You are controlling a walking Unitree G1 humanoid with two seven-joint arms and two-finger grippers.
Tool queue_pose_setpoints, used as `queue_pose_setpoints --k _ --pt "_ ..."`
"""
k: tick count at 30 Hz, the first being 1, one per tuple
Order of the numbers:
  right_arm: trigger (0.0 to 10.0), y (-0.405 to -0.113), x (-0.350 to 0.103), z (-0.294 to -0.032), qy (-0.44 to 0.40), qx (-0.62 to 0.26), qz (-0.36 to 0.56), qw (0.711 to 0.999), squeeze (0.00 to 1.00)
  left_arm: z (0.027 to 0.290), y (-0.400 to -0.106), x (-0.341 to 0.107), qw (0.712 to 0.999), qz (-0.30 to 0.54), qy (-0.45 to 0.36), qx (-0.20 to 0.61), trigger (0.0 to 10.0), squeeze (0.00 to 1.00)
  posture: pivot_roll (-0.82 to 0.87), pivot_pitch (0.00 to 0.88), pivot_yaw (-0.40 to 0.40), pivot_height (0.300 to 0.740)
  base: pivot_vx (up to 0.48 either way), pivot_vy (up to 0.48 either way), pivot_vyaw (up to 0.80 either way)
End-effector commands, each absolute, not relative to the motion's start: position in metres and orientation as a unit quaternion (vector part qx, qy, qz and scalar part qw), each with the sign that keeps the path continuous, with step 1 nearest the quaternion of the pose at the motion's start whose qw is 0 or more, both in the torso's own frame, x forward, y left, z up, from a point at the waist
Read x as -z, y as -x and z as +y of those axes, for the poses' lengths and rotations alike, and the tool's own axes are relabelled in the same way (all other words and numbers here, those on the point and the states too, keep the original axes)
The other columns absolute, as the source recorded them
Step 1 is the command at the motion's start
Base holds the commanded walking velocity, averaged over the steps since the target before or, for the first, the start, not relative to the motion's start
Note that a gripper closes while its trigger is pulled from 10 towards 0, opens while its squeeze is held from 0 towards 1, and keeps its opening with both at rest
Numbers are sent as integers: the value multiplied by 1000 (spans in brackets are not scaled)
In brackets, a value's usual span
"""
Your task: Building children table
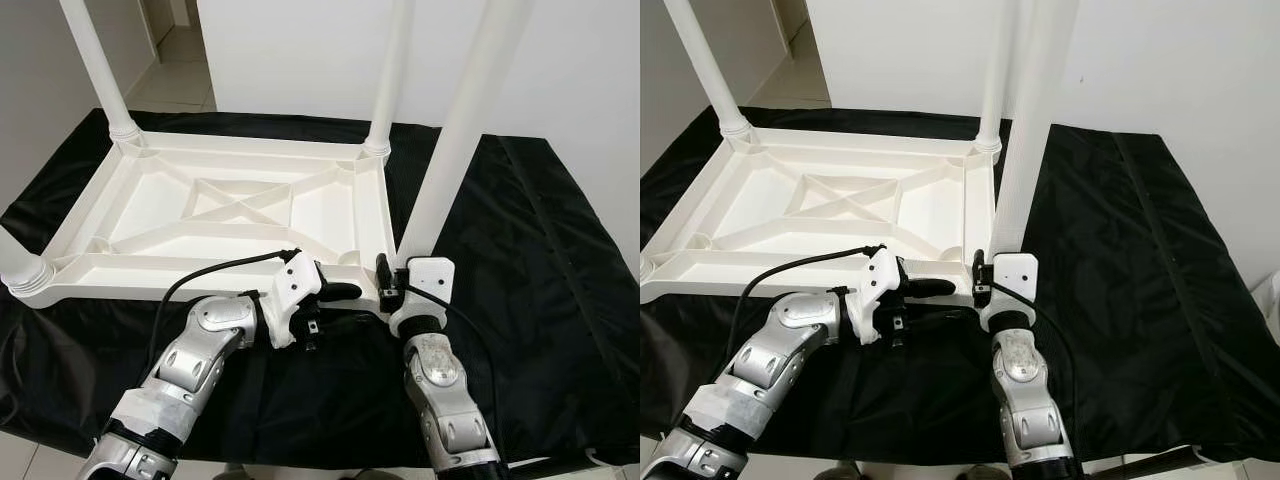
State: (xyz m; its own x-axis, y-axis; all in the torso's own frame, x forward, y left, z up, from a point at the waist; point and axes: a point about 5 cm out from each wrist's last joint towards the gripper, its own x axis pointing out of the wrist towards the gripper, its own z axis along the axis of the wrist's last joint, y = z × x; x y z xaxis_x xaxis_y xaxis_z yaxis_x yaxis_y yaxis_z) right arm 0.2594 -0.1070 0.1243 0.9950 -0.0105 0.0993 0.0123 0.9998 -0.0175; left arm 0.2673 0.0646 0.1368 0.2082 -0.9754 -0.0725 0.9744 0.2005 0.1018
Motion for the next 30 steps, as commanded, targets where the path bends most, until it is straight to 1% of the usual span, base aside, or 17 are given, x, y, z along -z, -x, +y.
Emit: queue_pose_setpoints --k 1,5,6,11,14,18,19,21,25,26,28,30 --pt "10000 -256 -126 -91 -12 16 -39 999 0 62 -266 -143 763 -10 -66 643 10000 0 -71 62 -18 740 0 0 0" --pt "10000 -256 -130 -99 -9 21 -46 999 0 60 -266 -142 764 -9 -64 642 10000 0 -71 62 -15 740 0 0 0" --pt "10000 -255 -133 -102 -12 19 -53 998 1000 61 -266 -142 765 -9 -63 641 10000 0 -70 63 -12 740 0 0 0" --pt "10000 -254 -136 -105 -9 20 -60 998 1000 61 -267 -142 766 -10 -63 640 10000 0 -66 59 -12 740 0 0 0" --pt "10000 -249 -141 -115 -5 13 -77 997 1000 61 -270 -145 768 -15 -67 637 10000 0 -59 51 -12 740 0 0 0" --pt "10000 -245 -141 -122 -3 -2 -78 997 1000 61 -271 -146 769 -17 -67 635 10000 0 -60 48 -11 740 0 0 0" --pt "10000 -243 -140 -125 -3 -22 -75 997 0 61 -272 -147 769 -18 -67 635 10000 0 -59 46 -11 740 0 0 0" --pt "10000 -238 -139 -138 6 -70 -65 995 0 62 -271 -147 767 -17 -68 637 10000 0 -68 45 -4 740 0 0 0" --pt "10000 -236 -139 -146 24 -99 -65 993 0 64 -270 -147 765 -15 -69 641 10000 0 -68 45 -4 740 0 0 0" --pt "10000 -237 -140 -148 29 -115 -65 991 0 65 -270 -146 763 -11 -71 643 10000 0 -72 44 9 740 0 0 0" --pt "10000 -239 -141 -154 43 -152 -64 985 0 66 -267 -144 756 -6 -75 650 10000 0 -72 44 9 740 0 0 0" --pt "10000 -248 -139 -157 60 -196 -51 977 0 68 -265 -144 751 0 -65 657 10000 0 -71 39 16 740 0 0 0"
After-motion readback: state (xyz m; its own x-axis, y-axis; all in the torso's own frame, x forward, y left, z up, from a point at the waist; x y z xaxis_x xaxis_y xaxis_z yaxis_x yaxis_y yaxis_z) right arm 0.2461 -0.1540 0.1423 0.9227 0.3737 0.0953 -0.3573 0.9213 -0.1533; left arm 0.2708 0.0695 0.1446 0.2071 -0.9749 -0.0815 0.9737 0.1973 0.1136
